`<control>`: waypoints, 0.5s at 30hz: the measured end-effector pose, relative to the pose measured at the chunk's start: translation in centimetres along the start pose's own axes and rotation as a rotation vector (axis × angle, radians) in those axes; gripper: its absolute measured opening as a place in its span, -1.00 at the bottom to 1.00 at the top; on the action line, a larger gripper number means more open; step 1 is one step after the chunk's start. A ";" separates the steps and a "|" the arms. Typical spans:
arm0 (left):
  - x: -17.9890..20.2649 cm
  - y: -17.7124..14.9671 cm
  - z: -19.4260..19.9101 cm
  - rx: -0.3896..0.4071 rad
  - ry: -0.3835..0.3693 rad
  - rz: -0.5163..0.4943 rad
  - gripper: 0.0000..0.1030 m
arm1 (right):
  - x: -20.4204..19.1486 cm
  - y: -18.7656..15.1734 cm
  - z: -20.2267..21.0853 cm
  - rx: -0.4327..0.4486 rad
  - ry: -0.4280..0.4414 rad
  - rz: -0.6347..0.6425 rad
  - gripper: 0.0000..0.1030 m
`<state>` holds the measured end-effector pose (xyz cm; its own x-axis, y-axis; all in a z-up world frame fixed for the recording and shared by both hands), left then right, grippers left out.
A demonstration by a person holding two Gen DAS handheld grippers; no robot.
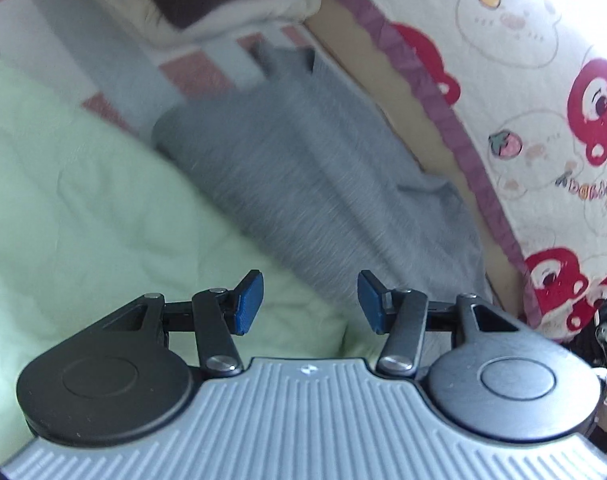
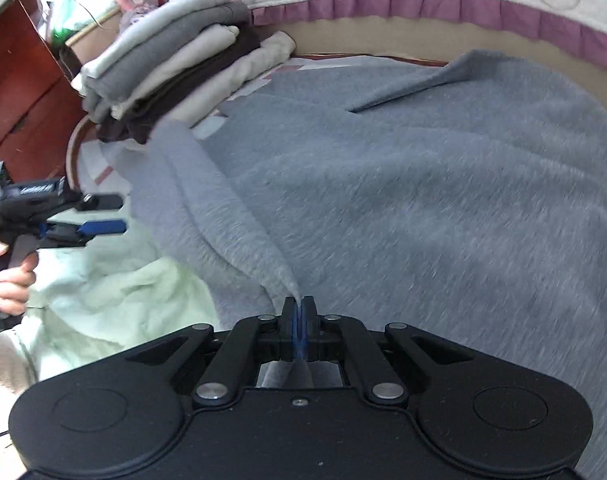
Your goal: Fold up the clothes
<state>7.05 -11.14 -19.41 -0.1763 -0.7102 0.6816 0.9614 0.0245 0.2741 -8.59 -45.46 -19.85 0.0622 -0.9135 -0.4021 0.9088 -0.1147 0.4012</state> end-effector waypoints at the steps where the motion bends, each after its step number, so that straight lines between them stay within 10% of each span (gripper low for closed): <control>1: 0.2 0.1 0.2 0.016 -0.002 -0.004 0.00 | -0.3 -0.3 0.0 -0.016 0.044 0.010 -0.94; 6: 2.0 0.0 0.6 0.040 -0.040 -0.086 0.01 | -2.7 -1.9 -0.3 -0.111 0.225 0.076 -0.91; 15: 5.7 0.6 -2.7 0.023 0.092 -0.167 0.16 | -3.1 -6.3 3.2 -0.102 0.076 -0.038 -0.84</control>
<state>7.22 -17.06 -17.23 -0.3119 -0.7668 0.5611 0.9152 -0.0838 0.3943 -15.79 -43.14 -18.52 0.0541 -0.8766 -0.4782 0.9481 -0.1051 0.3000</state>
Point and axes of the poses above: each gripper's, at about its wrist camera, not at the fingertips, and z roughly against the way its jaws point, x to its right, y to its top, the point moved 3 cm from there along -z, roughly the way its jaws point, and after that the axes turned 12 degrees about -x, right-handed, at the moved point
